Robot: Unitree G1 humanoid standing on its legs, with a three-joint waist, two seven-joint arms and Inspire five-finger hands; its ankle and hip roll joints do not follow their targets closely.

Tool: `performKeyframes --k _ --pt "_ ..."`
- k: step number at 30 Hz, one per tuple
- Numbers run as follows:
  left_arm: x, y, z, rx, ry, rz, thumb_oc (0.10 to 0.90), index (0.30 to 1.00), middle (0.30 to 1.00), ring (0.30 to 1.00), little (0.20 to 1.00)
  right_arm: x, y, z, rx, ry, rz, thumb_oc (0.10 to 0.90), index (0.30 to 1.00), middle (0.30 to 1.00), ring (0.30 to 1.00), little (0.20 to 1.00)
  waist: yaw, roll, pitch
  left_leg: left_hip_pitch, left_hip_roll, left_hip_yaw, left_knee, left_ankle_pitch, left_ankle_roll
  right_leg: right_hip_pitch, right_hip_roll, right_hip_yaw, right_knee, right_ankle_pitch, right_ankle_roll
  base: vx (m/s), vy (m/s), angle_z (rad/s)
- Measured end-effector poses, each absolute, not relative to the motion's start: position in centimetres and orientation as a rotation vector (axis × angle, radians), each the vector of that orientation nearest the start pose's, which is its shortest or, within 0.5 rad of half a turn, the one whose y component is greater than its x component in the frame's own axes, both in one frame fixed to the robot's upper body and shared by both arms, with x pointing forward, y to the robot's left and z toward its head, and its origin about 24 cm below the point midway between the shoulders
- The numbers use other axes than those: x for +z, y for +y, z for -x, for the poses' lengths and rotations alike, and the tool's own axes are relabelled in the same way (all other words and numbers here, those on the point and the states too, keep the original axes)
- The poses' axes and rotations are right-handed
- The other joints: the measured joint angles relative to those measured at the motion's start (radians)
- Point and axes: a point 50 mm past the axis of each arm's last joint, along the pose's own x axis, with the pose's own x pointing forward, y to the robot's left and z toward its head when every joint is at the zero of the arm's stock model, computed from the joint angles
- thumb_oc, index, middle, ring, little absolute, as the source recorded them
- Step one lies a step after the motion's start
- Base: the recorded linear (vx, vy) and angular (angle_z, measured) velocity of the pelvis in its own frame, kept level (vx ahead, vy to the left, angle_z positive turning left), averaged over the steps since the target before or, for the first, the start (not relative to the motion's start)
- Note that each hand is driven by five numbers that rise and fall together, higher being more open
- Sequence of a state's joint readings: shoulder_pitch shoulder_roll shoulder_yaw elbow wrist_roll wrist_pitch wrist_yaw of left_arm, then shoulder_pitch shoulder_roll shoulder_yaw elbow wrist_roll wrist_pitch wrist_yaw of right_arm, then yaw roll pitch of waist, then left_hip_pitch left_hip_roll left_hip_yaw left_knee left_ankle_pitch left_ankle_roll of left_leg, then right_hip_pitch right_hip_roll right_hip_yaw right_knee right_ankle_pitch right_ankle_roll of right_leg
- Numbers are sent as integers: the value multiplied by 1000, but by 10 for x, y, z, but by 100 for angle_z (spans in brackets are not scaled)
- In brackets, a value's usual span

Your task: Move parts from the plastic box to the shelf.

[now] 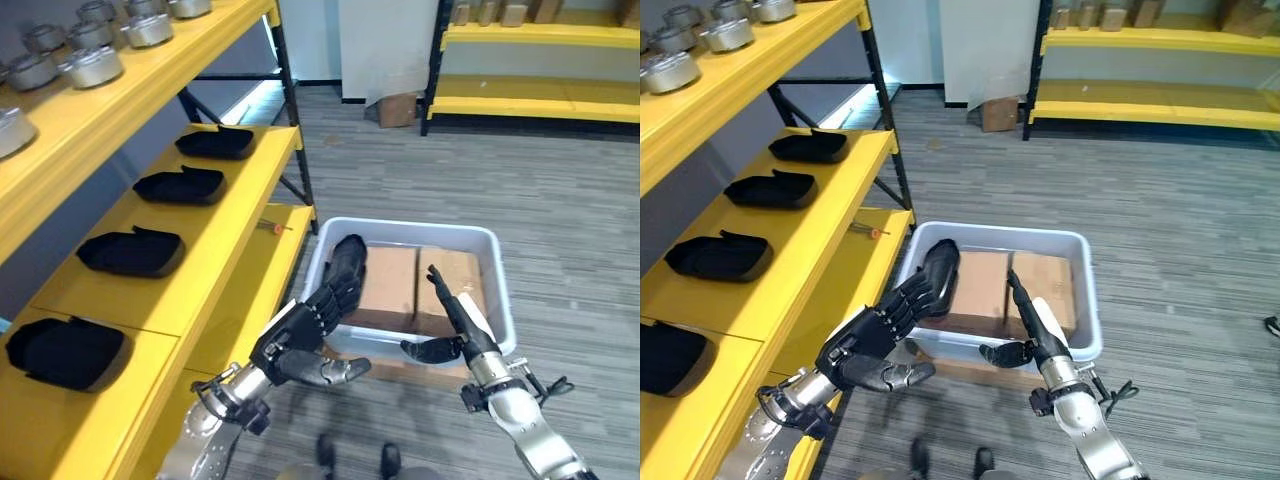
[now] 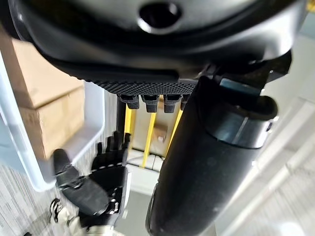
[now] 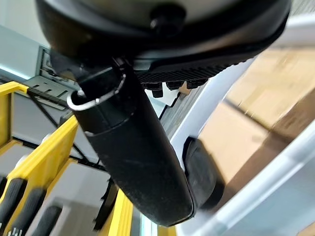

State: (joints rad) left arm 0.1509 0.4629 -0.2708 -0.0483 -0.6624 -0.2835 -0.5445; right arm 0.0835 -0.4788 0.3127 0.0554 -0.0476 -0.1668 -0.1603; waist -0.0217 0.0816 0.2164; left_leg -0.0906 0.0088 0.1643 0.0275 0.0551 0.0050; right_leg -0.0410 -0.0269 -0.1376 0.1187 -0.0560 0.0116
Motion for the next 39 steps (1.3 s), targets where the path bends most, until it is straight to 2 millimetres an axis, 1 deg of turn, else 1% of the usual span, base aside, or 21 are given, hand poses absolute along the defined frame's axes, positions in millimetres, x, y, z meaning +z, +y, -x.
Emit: performKeyframes --k 2,3,4,9,11,14,15,16,17,18,20,23,24,25,27,28,29,30,33,36,39 --pt "44 165 -202 -712 -89 215 900 1000 1000 1000 1000 19 -163 -227 230 -9 471 900 1000 1000 1000 1000 32 -19 19 8 -24 31 5 3 -26 -72 -27 9 136 -65 -10 144 62 -19" --pt "42 168 -200 -710 -77 205 900 1000 1000 1000 1000 19 -156 -228 256 -17 468 900 1000 1000 1000 1000 49 -35 24 20 -39 44 11 -4 -39 -79 -31 31 163 -69 -13 128 70 -25" --pt "41 168 -199 -708 -70 206 900 1000 1000 1000 1000 19 -154 -229 269 -20 469 900 1000 1000 1000 1000 54 -35 26 25 -43 45 17 -5 -38 -76 -42 40 168 -75 -4 151 92 -18" --pt "50 171 -207 -717 -104 173 900 1000 1000 1000 1000 28 -154 -237 265 -60 473 900 1000 1000 1000 1000 62 -64 46 59 -46 48 11 -18 25 -42 -43 43 146 -86 5 93 83 -9" --pt "53 170 -210 -724 -121 165 900 1000 1000 1000 1000 30 -158 -238 245 -65 475 900 1000 1000 1000 1000 61 -66 47 61 -44 47 6 -27 50 -36 -39 39 147 -92 8 66 83 0" --pt "60 169 -216 -742 -150 153 900 1000 1000 1000 1000 32 -163 -240 219 -70 476 900 1000 1000 1000 1000 52 -74 53 61 -51 33 6 -28 67 -57 -47 7 220 -102 27 17 100 16" --pt "60 168 -217 -743 -153 152 900 1000 1000 1000 1000 33 -162 -241 218 -72 471 900 1000 1000 1000 1000 52 -77 55 62 -55 28 10 -32 73 -66 -49 -3 260 -103 39 5 92 10" --pt "62 169 -220 -740 -172 147 900 1000 1000 1000 1000 35 -158 -244 217 -86 459 900 1000 1000 1000 1000 54 -83 72 48 -58 29 53 -47 89 -119 -60 5 372 -101 63 9 24 7" --pt "63 168 -223 -737 -183 146 900 1000 1000 1000 1000 39 -157 -247 217 -102 465 900 1000 1000 1000 1000 55 -85 94 49 -42 23 80 -67 89 -181 -72 9 493 -77 98 27 -42 4" --pt "62 166 -223 -745 -176 148 900 1000 1000 1000 1000 38 -152 -249 223 -106 462 900 1000 1000 1000 1000 53 -80 107 67 -19 22 67 -64 83 -200 -82 -5 544 -43 122 33 -74 -1" --pt "63 165 -222 -754 -181 146 900 1000 1000 1000 1000 39 -150 -249 235 -121 477 900 1000 1000 1000 1000 60 -81 106 84 -15 21 36 -53 78 -165 -105 -11 464 -51 110 34 -119 0" --pt "64 165 -223 -745 -184 145 900 1000 1000 1000 1000 44 -149 -252 240 -146 476 900 1000 1000 1000 1000 55 -77 108 81 -11 1 13 -34 70 -100 -152 11 236 -39 102 63 -217 11" --pt "65 165 -224 -743 -182 140 900 1000 1000 1000 1000 44 -149 -252 245 -141 475 900 1000 1000 1000 1000 47 -78 107 81 -8 -20 -14 -15 62 -62 -168 62 81 -4 114 70 -219 36" --pt "65 163 -225 -749 -182 140 900 1000 1000 1000 1000 43 -150 -252 251 -131 480 900 1000 1000 1000 1000 43 -79 107 81 -6 -35 -23 -7 55 -39 -180 78 5 29 121 51 -139 41" --pt "64 163 -224 -754 -174 142 900 1000 1000 1000 1000 40 -149 -251 266 -107 473 900 1000 1000 1000 1000 50 -90 106 96 -6 -51 -39 3 41 -1 -203 86 -82 122 118 44 -206 33" --pt "63 164 -222 -753 -171 136 900 1000 1000 1000 1000 38 -146 -250 281 -97 459 900 1000 1000 1000 1000 56 -114 103 106 -8 -66 -48 13 15 10 -220 92 -80 193 114 53 -306 44" --pt "60 167 -219 -737 -159 141 900 1000 1000 1000 1000 36 -145 -248 302 -83 464 900 1000 1000 1000 1000 52 -129 99 117 -5 -81 -58 19 -6 50 -212 71 -120 164 144 27 -164 43" --pt "59 166 -217 -732 -158 152 900 1000 1000 1000 1000 38 -144 -246 306 -86 461 900 1000 1000 1000 1000 63 -132 94 109 8 -92 -56 18 -24 73 -193 70 -164 159 148 34 -240 23" --pt "57 163 -211 -736 -148 162 900 1000 1000 1000 1000 51 -142 -251 366 -112 476 900 1000 1000 1000 1000 75 -110 90 128 101 -95 -109 56 -80 83 -97 54 -206 185 105 27 -132 -12" --pt "61 161 -212 -740 -168 168 900 1000 1000 1000 1000 56 -151 -254 360 -113 501 900 1000 1000 1000 1000 66 -105 85 131 143 -101 -109 51 -84 85 -56 54 -207 172 78 73 -93 -9" --pt "69 157 -211 -761 -206 172 900 1000 1000 1000 1000 61 -163 -255 382 -123 632 900 1000 1000 1000 1000 56 -97 79 131 152 -119 -109 51 -88 90 -44 47 -207 166 65 83 -66 9"
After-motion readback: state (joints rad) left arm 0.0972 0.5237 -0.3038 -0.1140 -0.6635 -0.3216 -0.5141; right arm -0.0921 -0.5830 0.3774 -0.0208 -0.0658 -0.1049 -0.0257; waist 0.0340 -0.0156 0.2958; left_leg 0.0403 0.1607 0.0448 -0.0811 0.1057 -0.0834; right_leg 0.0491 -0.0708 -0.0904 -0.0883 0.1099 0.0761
